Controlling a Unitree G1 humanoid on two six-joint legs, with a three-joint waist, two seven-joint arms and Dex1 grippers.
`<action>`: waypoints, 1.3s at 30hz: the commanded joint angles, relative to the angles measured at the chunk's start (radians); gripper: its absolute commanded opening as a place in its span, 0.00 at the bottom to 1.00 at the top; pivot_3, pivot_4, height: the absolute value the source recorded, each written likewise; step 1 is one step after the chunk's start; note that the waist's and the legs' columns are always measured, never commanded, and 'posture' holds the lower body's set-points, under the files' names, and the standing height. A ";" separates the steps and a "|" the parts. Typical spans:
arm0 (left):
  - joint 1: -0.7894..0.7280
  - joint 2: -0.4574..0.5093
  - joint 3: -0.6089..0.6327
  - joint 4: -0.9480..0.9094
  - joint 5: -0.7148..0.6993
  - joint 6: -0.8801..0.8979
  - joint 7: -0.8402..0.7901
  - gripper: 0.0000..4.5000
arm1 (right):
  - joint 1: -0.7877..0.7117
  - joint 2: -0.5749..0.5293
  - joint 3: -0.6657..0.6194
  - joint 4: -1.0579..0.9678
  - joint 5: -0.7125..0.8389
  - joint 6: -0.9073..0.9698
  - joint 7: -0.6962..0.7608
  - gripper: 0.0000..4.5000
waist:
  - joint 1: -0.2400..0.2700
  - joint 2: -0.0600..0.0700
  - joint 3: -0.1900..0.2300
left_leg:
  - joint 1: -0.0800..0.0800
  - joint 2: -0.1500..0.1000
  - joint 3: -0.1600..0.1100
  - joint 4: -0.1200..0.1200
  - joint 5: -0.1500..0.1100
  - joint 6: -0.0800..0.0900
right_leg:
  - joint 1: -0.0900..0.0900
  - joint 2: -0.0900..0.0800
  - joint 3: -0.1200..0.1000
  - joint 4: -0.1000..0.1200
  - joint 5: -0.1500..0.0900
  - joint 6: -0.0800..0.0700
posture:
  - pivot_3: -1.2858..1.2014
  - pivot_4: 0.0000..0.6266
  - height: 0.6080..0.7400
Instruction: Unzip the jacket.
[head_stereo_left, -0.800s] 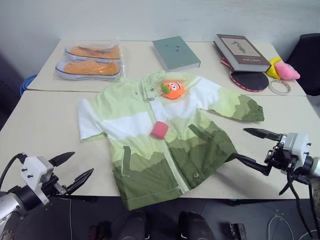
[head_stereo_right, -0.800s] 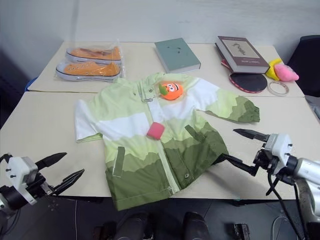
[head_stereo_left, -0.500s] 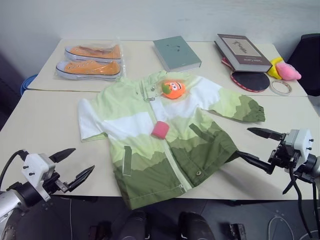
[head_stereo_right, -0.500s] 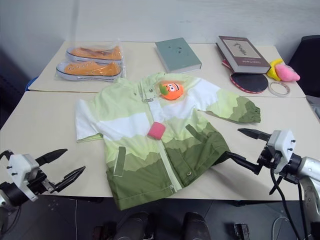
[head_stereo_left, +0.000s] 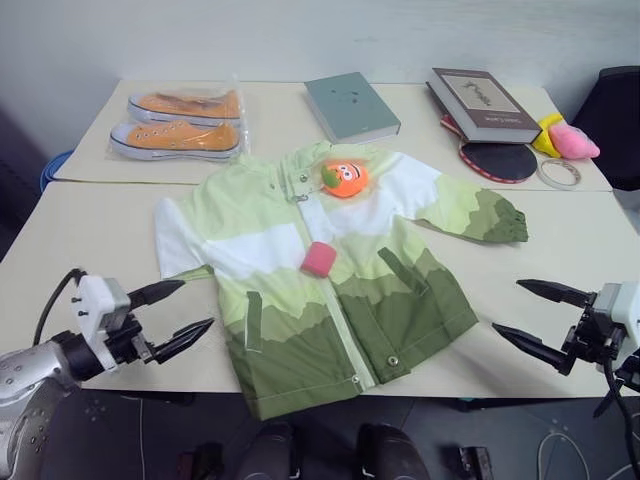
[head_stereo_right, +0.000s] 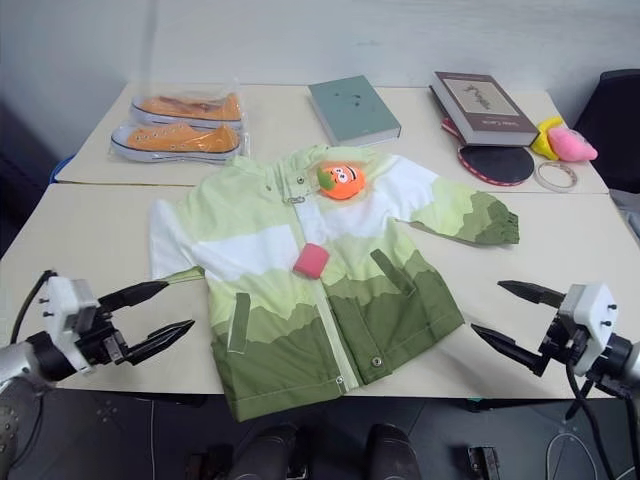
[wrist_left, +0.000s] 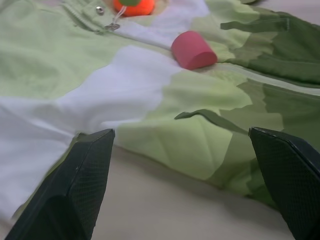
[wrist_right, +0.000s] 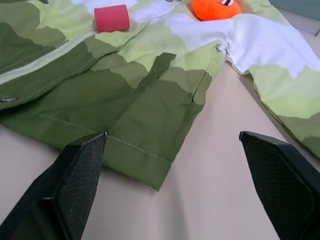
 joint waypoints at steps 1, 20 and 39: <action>-0.098 0.014 -0.085 0.018 0.005 0.026 -0.010 1.00 | 0.016 0.023 -0.022 -0.146 0.051 0.040 -0.053 0.99 | 0.001 0.000 0.000 | 0.000 0.000 0.000 0.000 0.000 0.000 | 0.000 0.000 0.000 0.001 0.000 0.000 | 0.52 0.24 1.00; -0.883 -0.445 -0.616 0.749 0.417 0.011 0.190 1.00 | 0.024 0.172 0.113 -0.314 0.023 0.042 -0.194 0.99 | 0.007 -0.003 0.001 | -0.002 -0.002 0.001 0.005 0.004 0.002 | 0.000 0.009 -0.007 0.008 0.001 0.002 | 0.52 0.24 1.00; -0.603 -0.432 -0.066 0.370 0.152 -0.065 0.375 0.34 | -0.137 0.233 0.276 -0.224 -0.004 -0.035 -0.137 1.00 | -0.012 -0.004 0.001 | -0.002 0.001 -0.001 0.008 0.004 0.000 | 0.000 0.004 0.000 0.009 0.001 0.002 | 0.52 0.24 1.00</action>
